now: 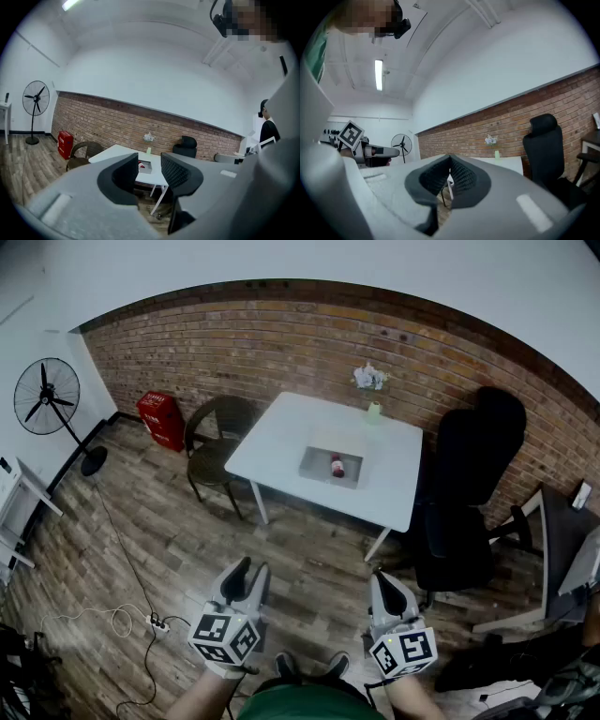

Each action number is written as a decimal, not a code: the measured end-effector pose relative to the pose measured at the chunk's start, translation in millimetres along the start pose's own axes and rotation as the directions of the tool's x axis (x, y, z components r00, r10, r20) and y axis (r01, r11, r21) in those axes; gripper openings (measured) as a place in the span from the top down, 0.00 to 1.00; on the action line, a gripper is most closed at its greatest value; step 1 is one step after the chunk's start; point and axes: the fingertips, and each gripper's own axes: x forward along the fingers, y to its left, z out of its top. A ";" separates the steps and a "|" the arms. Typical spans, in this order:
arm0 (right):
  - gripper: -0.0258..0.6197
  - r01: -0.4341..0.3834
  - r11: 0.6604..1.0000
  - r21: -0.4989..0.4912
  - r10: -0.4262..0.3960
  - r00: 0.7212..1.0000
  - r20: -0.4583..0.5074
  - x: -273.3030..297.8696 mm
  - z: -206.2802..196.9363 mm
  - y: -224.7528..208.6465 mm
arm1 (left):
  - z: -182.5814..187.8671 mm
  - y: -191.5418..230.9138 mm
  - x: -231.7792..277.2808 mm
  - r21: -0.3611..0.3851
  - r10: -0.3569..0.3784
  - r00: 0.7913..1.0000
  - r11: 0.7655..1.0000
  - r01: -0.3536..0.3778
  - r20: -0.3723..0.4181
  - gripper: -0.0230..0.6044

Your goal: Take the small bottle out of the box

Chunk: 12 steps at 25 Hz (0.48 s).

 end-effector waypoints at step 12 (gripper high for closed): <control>0.96 0.086 0.996 -0.014 -0.086 0.996 0.014 27.9 6.0 51.8 | 20.1 63.1 -32.8 0.148 -0.046 0.998 0.988 0.039 0.047 0.71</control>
